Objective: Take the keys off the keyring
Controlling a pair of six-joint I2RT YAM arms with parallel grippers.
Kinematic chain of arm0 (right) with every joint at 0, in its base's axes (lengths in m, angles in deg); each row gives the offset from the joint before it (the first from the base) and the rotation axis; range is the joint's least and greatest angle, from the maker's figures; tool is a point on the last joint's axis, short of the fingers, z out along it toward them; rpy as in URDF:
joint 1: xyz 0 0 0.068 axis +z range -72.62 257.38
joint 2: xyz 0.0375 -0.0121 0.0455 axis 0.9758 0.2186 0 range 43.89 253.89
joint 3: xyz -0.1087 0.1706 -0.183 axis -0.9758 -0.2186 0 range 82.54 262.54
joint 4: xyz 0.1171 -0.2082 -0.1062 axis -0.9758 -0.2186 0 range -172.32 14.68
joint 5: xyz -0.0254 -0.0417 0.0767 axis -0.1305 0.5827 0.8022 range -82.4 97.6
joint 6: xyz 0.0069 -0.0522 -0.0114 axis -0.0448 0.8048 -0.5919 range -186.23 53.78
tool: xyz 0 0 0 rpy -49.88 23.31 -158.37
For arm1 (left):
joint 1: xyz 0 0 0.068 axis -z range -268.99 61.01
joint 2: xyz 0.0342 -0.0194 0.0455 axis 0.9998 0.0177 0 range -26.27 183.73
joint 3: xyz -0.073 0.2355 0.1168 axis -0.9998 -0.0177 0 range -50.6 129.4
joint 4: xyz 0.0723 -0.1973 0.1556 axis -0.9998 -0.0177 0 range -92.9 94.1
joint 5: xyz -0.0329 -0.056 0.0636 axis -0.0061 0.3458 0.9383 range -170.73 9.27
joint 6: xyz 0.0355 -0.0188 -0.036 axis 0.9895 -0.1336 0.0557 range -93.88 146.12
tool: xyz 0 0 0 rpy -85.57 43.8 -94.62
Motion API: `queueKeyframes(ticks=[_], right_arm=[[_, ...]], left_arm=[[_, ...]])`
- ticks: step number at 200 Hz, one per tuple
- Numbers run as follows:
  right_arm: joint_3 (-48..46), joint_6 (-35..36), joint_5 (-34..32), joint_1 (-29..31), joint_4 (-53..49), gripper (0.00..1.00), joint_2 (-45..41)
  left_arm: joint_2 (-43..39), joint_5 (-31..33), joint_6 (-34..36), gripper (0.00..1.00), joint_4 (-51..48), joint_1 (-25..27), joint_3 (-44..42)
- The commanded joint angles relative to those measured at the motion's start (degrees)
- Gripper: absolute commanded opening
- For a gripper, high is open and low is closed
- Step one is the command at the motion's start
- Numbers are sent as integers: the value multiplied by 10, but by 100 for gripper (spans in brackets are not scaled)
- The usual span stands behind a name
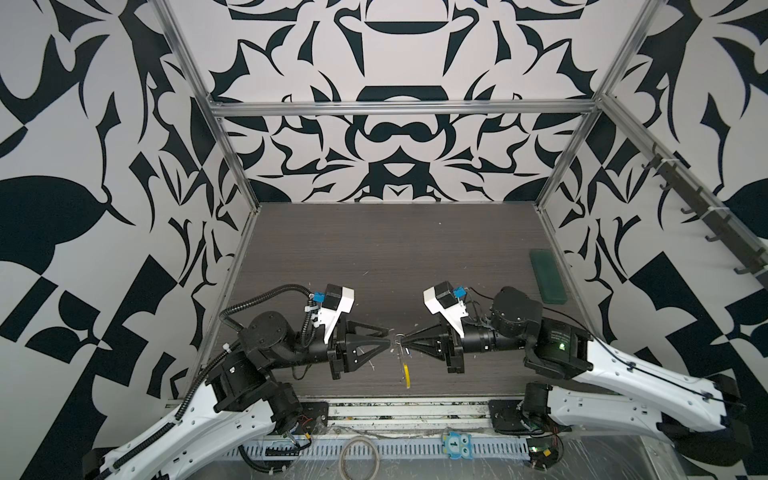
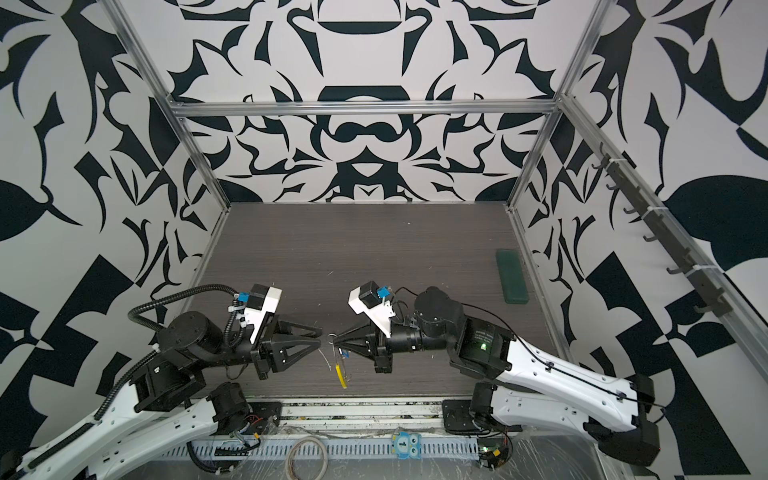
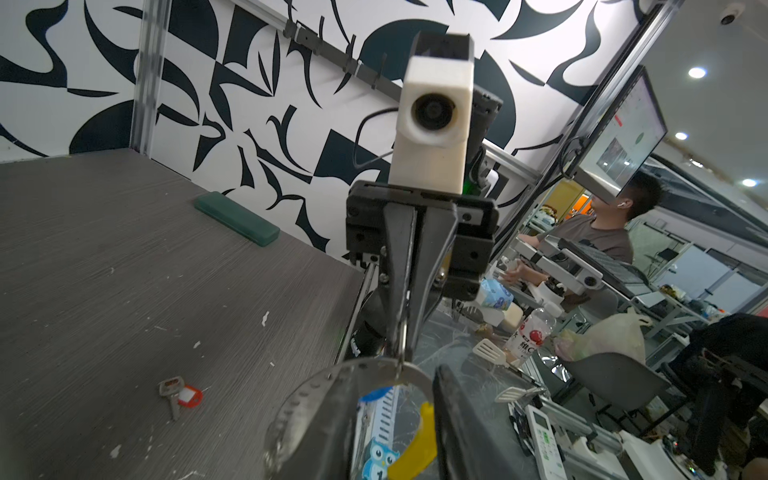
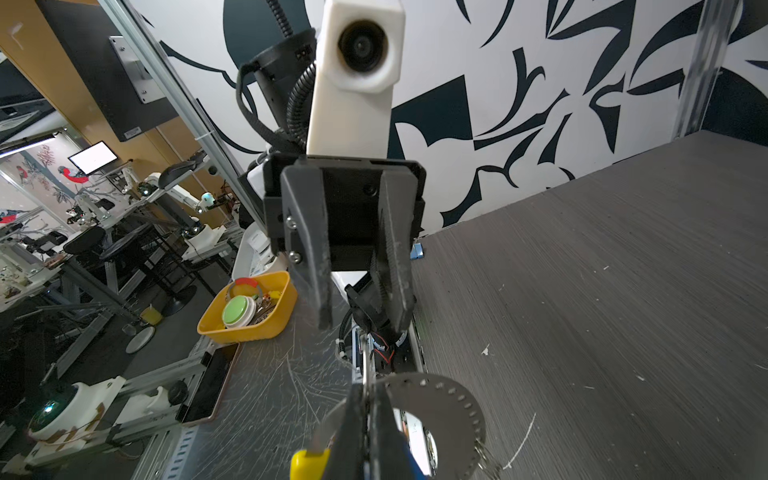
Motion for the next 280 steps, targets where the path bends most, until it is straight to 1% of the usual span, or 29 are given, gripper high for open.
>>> queueKeyframes(ticks=[1,51,79,101,132,160,190,232,250,260,280], right_arm=[[53,25,24,2,-63,0,10],[119,53,29,2,-155,0,49],[140,61,29,2,-179,0,63],[148,64,29,1,-188,0,68],[159,71,27,2,-200,0,75],[172,76,26,2,-216,0,83],[184,85,24,2,-238,0,93],[197,96,16,2,-260,0,103],[200,96,14,2,-263,0,105],[204,97,14,2,-266,0,108],[212,101,10,2,-276,0,113]], left_arm=[[14,-14,18,30,-75,1,41],[70,-53,34,33,-142,1,99],[99,-69,44,24,-172,1,120],[105,-70,48,23,-182,0,126],[113,-71,52,15,-190,1,134],[115,-68,54,15,-191,1,138],[123,-71,55,18,-200,0,145],[136,-75,58,16,-220,0,158],[141,-77,58,12,-226,1,162],[142,-77,59,9,-226,0,163],[141,-73,61,5,-226,0,165]])
